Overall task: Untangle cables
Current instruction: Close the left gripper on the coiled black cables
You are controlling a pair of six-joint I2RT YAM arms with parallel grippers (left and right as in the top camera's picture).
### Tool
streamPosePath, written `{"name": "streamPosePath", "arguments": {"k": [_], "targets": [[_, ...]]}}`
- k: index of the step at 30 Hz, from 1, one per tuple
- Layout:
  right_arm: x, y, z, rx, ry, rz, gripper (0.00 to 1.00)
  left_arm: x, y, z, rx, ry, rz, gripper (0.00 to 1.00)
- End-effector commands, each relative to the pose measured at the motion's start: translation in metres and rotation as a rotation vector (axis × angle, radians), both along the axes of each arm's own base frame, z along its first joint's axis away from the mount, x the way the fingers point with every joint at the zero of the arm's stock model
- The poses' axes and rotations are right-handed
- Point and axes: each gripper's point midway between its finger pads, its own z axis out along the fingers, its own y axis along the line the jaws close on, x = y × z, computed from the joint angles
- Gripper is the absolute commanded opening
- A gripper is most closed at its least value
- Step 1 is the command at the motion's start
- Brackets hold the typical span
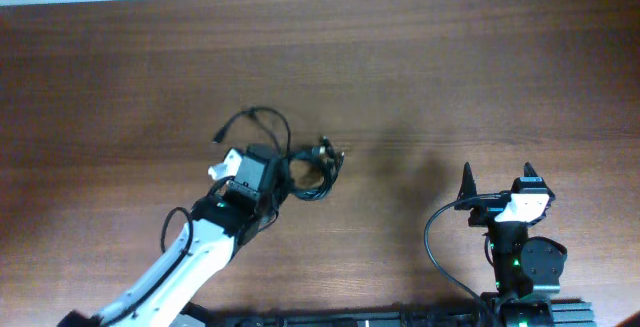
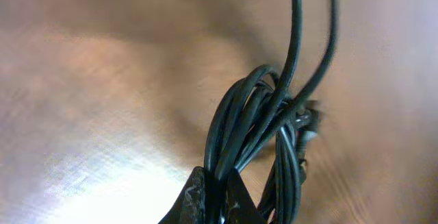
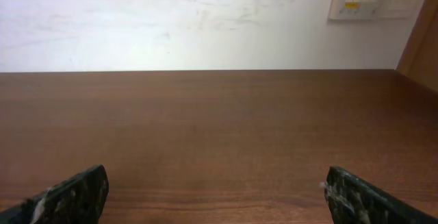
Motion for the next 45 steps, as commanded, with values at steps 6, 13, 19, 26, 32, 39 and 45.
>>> {"name": "streamPosePath", "arguments": {"k": [6,13,19,26,32,39,45], "targets": [[0.0,-0.002,-0.002,0.004,0.002,-0.011,0.99,-0.003,-0.009,-0.01,-0.111,0.085,0.114,0.99],[0.0,-0.002,-0.002,0.004,0.002,-0.011,0.99,0.01,-0.013,-0.001,0.397,-0.218,-0.779,0.99],[0.0,-0.002,-0.002,0.004,0.002,-0.011,0.99,0.015,-0.003,-0.002,0.669,-0.298,-1.099,0.99],[0.0,-0.002,-0.002,0.004,0.002,-0.011,0.99,0.003,0.001,-0.01,0.564,-0.203,-0.97,0.88],[0.0,-0.002,-0.002,0.004,0.002,-0.011,0.99,-0.019,0.012,-0.03,0.39,0.012,-0.653,0.5],[0.0,-0.002,-0.002,0.004,0.002,-0.011,0.99,-0.011,0.009,-0.051,0.376,0.043,-0.611,0.51],[0.0,-0.002,-0.002,0.004,0.002,-0.011,0.99,-0.002,0.004,-0.036,0.367,-0.021,-0.6,0.53]]}}
